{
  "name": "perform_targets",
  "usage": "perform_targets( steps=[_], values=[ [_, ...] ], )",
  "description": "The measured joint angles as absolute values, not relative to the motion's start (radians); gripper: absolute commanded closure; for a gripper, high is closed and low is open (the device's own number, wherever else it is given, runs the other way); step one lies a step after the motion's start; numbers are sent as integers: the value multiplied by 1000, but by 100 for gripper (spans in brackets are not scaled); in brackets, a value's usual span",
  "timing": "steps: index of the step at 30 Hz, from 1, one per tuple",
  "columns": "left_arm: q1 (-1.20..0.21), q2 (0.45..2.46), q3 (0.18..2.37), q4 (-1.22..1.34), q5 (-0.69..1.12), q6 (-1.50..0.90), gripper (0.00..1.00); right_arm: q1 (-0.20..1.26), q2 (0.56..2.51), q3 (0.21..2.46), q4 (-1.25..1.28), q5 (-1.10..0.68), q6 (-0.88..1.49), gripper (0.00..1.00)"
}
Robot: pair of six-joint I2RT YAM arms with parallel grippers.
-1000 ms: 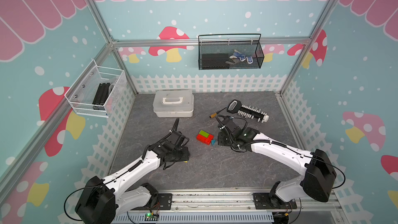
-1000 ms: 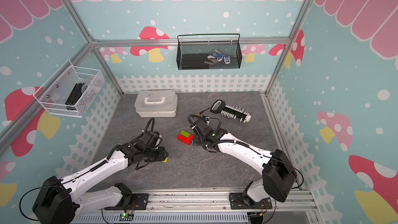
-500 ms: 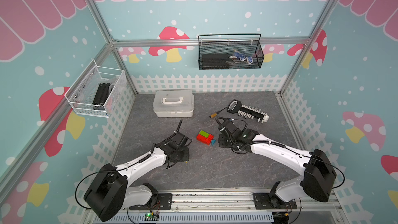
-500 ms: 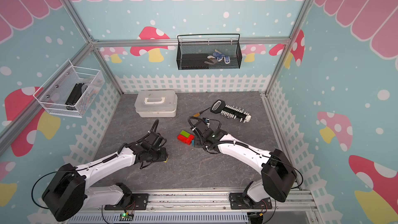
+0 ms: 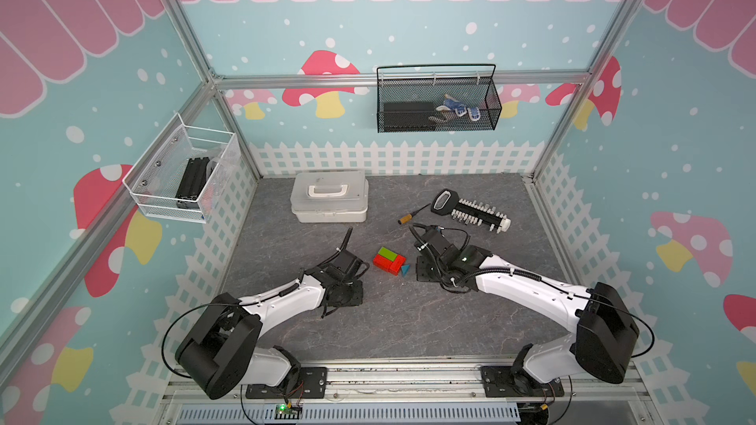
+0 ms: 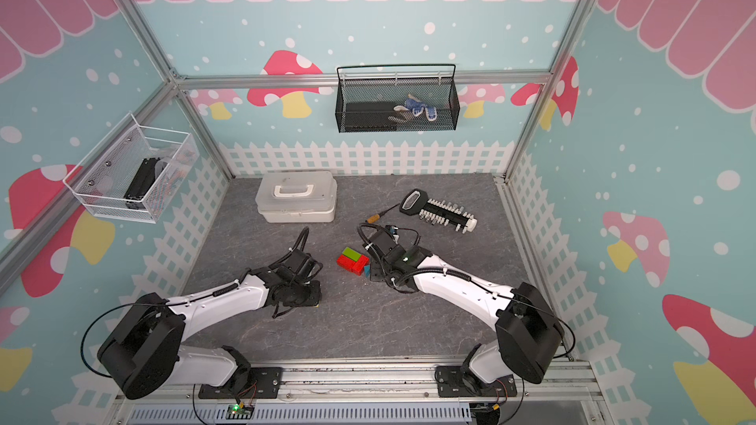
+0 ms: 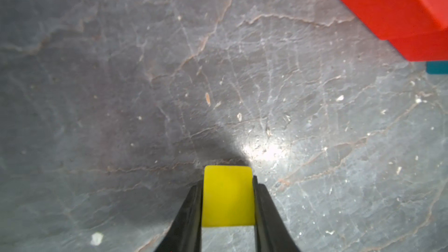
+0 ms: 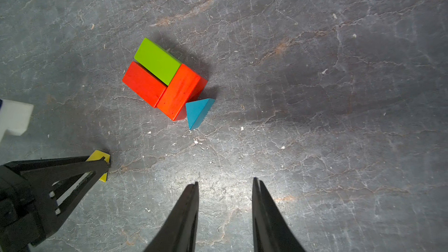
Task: Assemble a piece of candy with building blocks
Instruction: Pick up the building block from the center of the board.
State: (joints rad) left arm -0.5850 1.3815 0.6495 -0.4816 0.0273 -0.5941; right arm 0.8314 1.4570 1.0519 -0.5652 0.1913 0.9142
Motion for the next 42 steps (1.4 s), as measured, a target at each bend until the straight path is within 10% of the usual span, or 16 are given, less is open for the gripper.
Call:
perform_targets(
  steps=[13, 24, 42],
  values=[
    [-408, 1054, 617, -227, 407, -646, 86, 832, 1308, 903, -258, -37, 654, 49],
    [-369, 1241, 701, -128, 921, -654, 87, 864, 1053, 637, 37, -207, 193, 31],
    [-486, 1328, 779, -184, 1047, -572, 87, 904, 1032, 572, 167, -235, -41, 32]
  ],
)
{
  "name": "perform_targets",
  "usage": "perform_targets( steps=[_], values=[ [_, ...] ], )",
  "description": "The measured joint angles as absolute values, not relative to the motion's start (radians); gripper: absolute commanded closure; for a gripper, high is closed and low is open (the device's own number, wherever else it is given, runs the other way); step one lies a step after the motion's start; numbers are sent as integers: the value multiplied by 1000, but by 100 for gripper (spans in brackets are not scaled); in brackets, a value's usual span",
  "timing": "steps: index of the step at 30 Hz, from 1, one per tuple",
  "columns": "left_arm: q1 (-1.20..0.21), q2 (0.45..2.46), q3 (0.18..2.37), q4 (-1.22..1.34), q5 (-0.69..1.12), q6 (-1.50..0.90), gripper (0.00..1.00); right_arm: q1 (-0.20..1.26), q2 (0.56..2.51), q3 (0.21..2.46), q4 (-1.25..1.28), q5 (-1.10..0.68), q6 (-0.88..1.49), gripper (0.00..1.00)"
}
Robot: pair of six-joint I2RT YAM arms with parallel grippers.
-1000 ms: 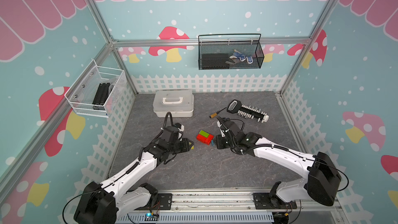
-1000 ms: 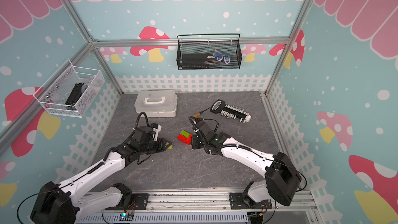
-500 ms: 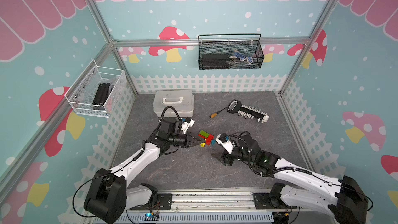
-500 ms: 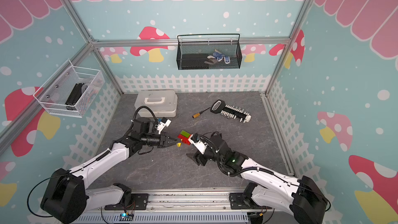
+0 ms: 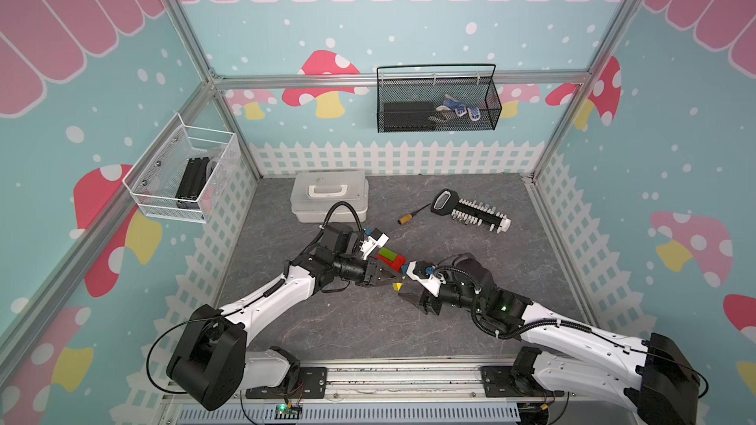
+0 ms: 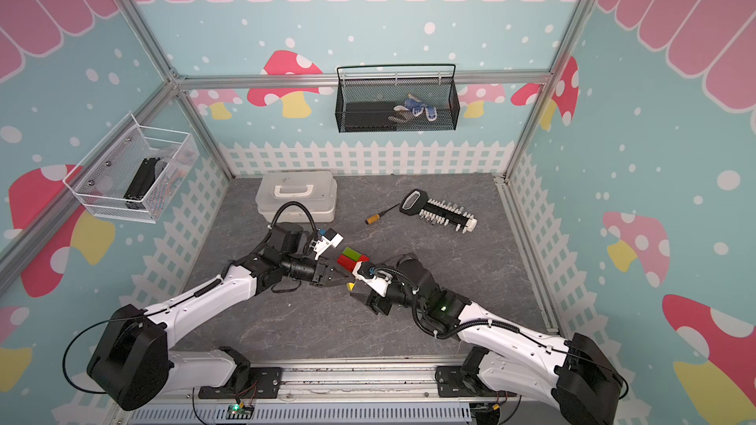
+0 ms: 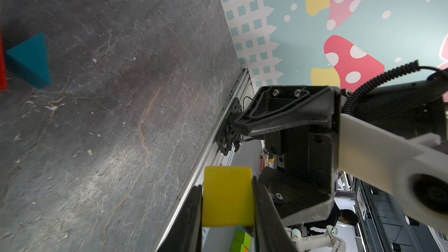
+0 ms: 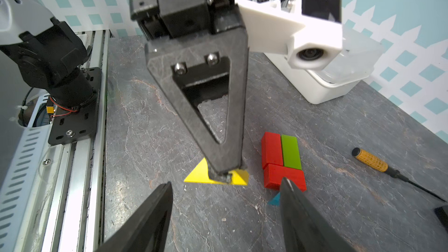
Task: Assemble a piece of candy with building blocks
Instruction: Pick up the building block from the center of the board.
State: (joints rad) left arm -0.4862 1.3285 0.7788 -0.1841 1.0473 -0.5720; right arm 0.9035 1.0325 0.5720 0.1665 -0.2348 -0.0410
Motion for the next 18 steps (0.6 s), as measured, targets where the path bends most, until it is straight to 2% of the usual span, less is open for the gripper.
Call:
perform_targets(
  steps=[11, 18],
  values=[
    [-494, 1366, 803, -190, 1040, -568, 87, 919, 1087, 598, 183, -264, -41, 32],
    [-495, 1366, 816, -191, 1039, -568, 87, 925, 1094, 599, 187, -252, -46, 41]
  ],
)
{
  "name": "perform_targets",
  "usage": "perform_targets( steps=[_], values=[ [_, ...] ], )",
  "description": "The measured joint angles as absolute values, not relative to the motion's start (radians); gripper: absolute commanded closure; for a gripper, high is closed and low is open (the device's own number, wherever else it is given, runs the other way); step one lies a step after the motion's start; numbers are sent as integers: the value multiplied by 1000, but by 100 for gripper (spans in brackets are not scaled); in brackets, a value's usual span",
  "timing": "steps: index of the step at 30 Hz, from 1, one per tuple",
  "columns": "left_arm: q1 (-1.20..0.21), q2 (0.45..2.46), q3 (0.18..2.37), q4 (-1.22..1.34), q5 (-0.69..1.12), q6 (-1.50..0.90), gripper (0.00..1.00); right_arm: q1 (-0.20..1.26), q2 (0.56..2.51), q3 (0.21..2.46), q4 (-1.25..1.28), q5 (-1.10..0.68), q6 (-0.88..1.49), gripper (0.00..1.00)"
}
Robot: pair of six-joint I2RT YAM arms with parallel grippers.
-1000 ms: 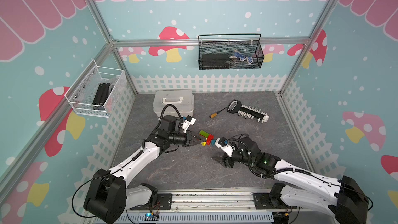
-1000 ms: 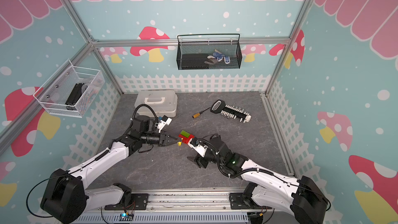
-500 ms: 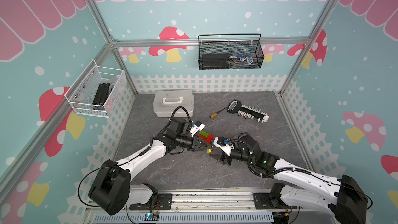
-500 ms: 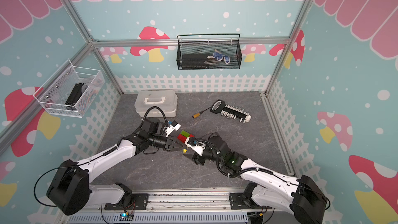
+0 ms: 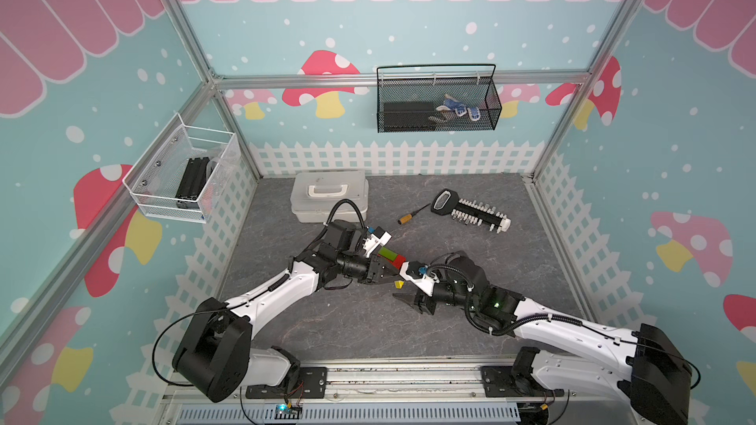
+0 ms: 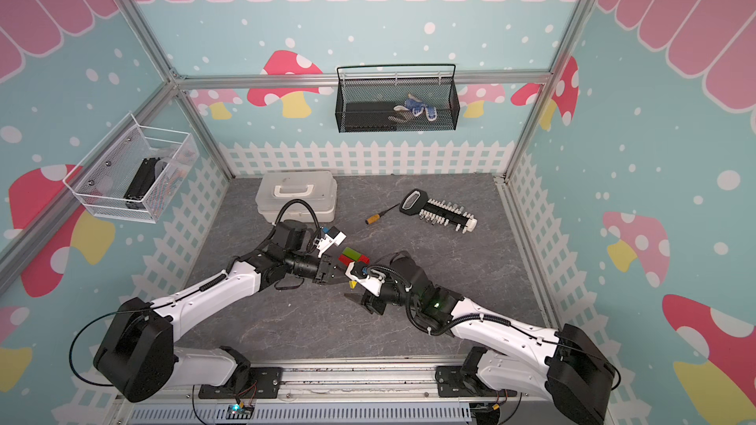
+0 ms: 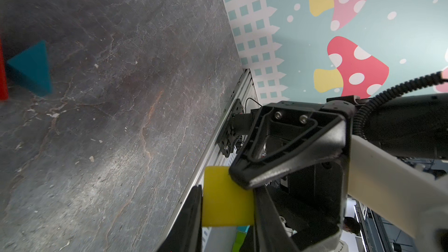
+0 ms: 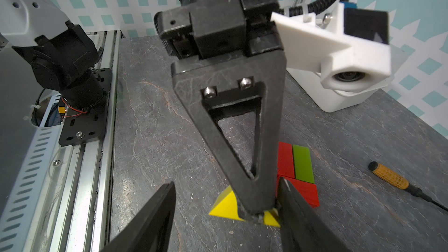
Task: Assemble a piece of candy with building blocks
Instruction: Pick up the building block from the center of the board.
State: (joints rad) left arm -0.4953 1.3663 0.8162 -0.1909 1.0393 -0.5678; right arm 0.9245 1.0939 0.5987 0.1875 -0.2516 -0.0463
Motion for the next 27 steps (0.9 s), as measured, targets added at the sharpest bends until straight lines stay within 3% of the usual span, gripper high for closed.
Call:
perform_targets(
  steps=[5, 15, 23, 25, 27],
  values=[
    [-499, 1366, 816, -196, 1036, -568, 87, 924, 1096, 600, 187, -228, -53, 51],
    [-500, 1366, 816, -199, 1028, -568, 87, 925, 1113, 604, 191, -207, -53, 57],
    [-500, 1366, 816, -197, 1021, -568, 87, 926, 1113, 604, 191, -200, -63, 74],
    [-500, 1366, 816, -197, 1019, -568, 85, 926, 1113, 604, 190, -199, -64, 77],
    [-500, 1366, 816, -197, 1017, -568, 75, 926, 1113, 604, 189, -198, -64, 79]
  ],
)
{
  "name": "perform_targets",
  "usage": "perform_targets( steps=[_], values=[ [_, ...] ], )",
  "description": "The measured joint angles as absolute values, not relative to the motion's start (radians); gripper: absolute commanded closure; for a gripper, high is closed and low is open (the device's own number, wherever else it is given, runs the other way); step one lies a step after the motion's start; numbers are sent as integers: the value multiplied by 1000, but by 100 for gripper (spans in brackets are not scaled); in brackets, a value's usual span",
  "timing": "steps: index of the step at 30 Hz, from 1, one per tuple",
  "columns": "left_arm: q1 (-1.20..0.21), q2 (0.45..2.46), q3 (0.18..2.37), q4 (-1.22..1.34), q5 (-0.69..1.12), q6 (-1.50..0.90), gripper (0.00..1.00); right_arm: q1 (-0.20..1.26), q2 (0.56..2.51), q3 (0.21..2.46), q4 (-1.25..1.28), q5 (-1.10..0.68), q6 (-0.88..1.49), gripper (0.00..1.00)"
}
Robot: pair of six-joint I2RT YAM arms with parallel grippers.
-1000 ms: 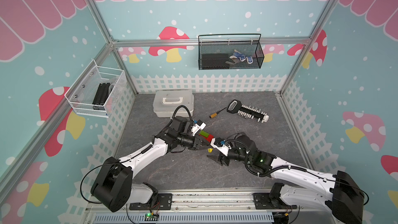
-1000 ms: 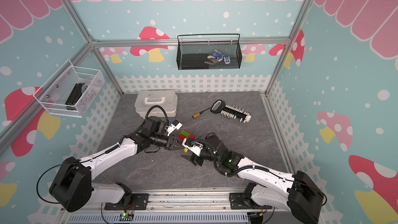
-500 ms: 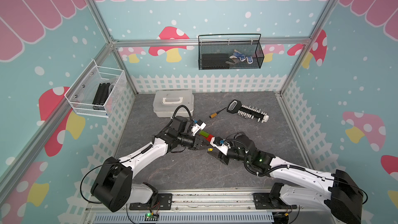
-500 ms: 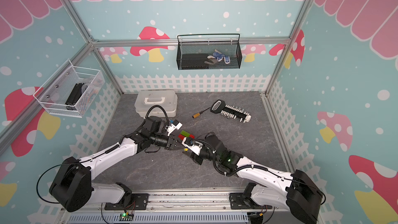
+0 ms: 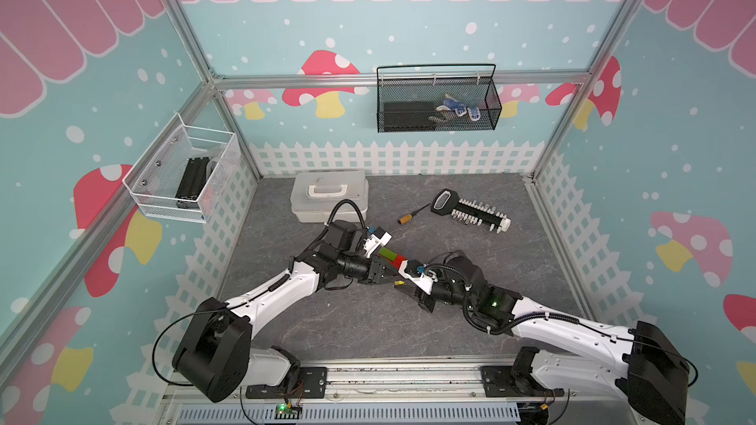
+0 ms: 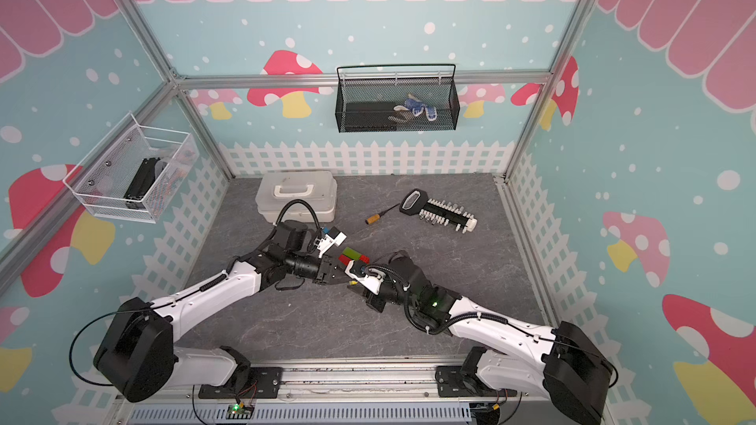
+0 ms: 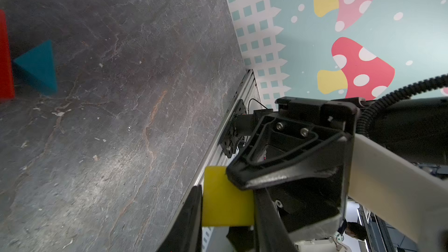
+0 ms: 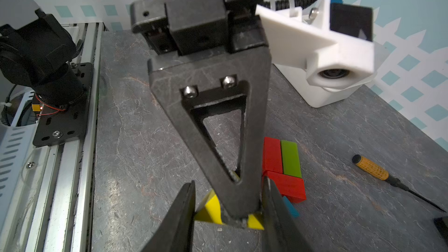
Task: Assemble a piece of candy with building blocks
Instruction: Pick up the building block from the center of the board, then place the building block at the center of the board.
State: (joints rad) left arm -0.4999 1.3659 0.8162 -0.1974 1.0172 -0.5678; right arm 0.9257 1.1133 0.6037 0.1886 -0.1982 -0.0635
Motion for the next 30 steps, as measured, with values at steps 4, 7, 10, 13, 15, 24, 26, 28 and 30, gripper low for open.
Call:
perform_targets(
  steps=[4, 7, 10, 13, 15, 24, 26, 28, 30],
  values=[
    [-501, 1364, 818, -197, 1009, -567, 33, 928, 1117, 604, 183, -195, -64, 81],
    [-499, 1356, 820, -193, 1005, -572, 9, 931, 1126, 604, 163, -179, -63, 83],
    [-490, 1329, 824, -191, 996, -575, 5, 931, 1126, 611, 117, -146, -64, 83],
    [-454, 1278, 824, -191, 966, -577, 5, 931, 1132, 645, 41, -110, -66, 83],
    [-402, 1221, 824, -198, 915, -577, 3, 931, 1144, 674, -9, -103, -66, 83],
    [-209, 886, 691, -159, 606, -635, 1, 985, 1315, 737, -50, -136, -21, 81],
    [-170, 818, 621, -126, 572, -672, 1, 1007, 1411, 791, -45, -144, -17, 82],
    [-141, 777, 576, -114, 559, -705, 1, 1024, 1512, 865, -41, -149, -17, 82],
    [-113, 757, 560, -115, 557, -727, 3, 1037, 1608, 941, -27, -146, -17, 81]
  ],
)
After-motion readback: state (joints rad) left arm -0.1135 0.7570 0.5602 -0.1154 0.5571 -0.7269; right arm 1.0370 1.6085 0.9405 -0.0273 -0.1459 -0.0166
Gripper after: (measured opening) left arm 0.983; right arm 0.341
